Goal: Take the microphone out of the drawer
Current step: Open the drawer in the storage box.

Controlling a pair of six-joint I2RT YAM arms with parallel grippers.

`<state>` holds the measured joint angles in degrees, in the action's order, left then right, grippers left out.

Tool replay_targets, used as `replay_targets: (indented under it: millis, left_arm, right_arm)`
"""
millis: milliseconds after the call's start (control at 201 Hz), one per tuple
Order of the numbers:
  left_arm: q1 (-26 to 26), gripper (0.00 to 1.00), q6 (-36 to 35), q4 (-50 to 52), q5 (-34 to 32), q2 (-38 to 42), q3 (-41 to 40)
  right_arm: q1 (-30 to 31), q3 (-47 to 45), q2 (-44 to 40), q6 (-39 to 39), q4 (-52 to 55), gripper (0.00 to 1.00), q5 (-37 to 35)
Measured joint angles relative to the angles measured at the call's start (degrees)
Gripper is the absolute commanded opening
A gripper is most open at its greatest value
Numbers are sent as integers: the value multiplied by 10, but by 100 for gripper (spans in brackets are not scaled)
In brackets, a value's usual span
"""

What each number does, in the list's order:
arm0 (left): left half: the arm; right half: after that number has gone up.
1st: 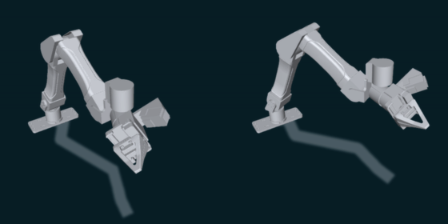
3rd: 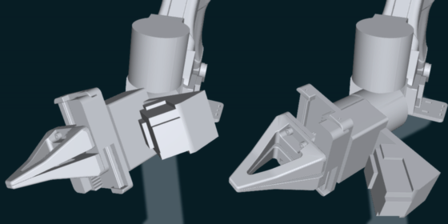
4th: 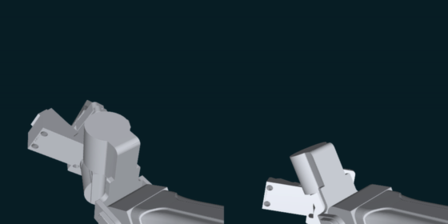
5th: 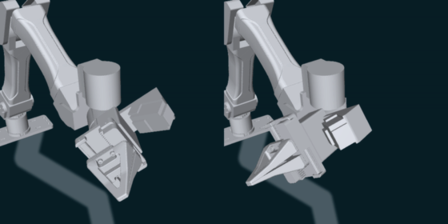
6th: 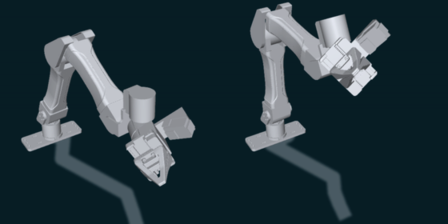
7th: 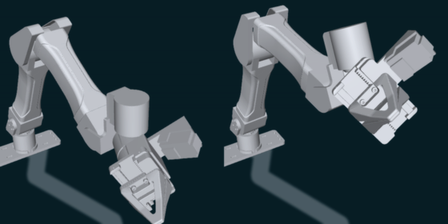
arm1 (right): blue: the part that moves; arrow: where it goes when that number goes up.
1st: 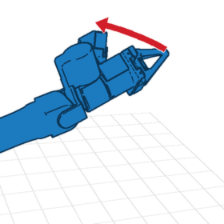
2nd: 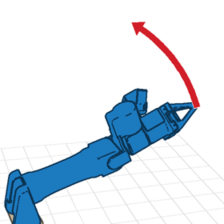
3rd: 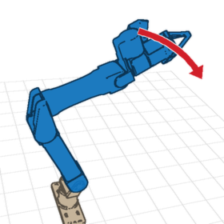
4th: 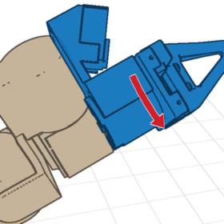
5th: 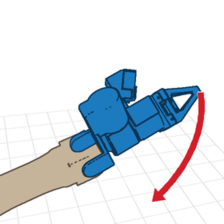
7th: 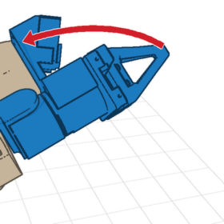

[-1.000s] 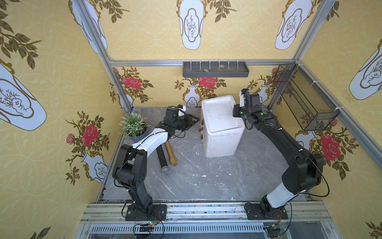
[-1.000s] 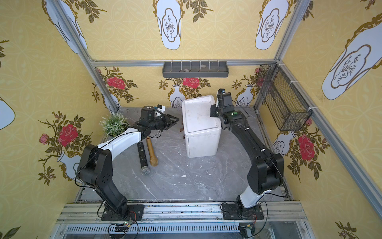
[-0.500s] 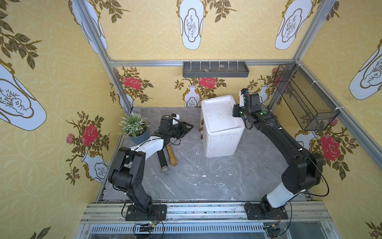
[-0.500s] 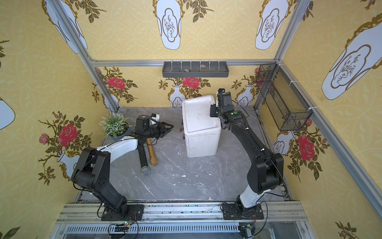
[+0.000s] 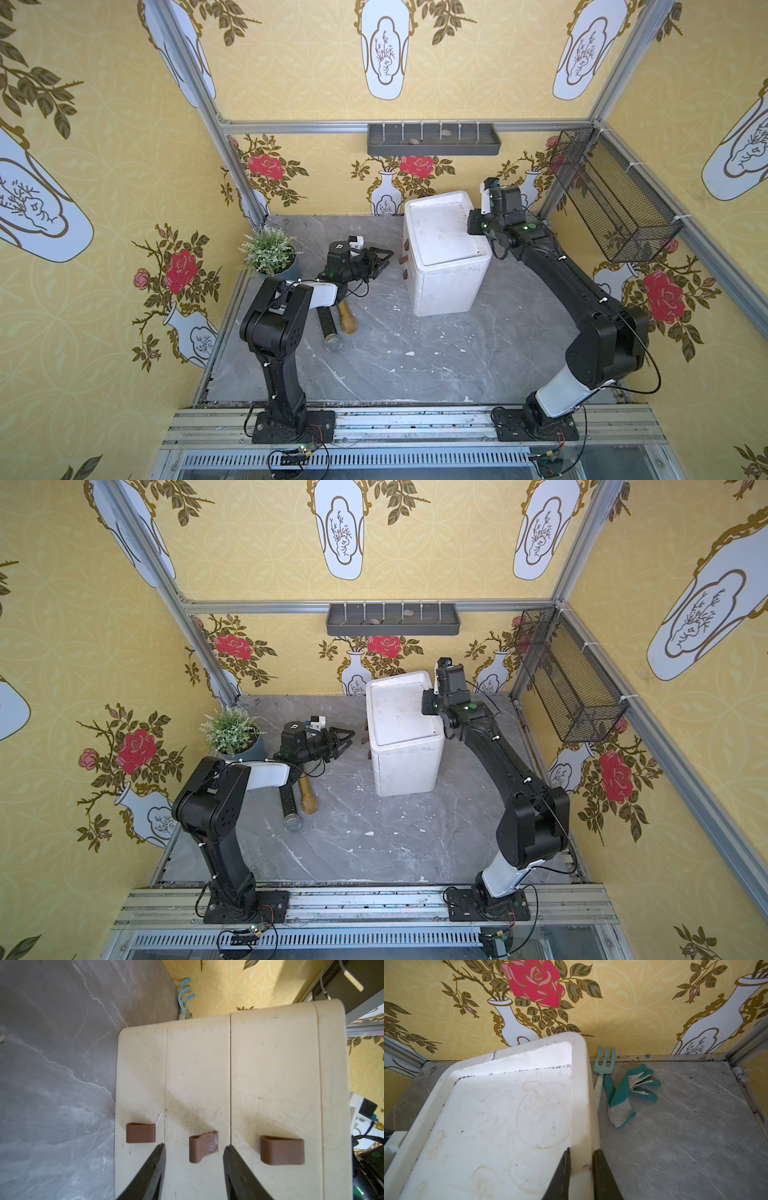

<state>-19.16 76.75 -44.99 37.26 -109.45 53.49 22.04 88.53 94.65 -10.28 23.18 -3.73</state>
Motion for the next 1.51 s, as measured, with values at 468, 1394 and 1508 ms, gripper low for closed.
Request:
replay_targets:
  millis: [468,1394,1508]
  left_arm:
    - [-25,49,105,-163,-9,-71,-2]
    - [-44,34,155,-230,-17,-89,-8]
    - [-45,20,157,-239,-17,-87,-12]
  right_arm:
    - [0,0,-1,0,0,1,0]
    - [0,-4,-3,1,-3,1,0]
    - [0,-4,-3,0,-3,1,0]
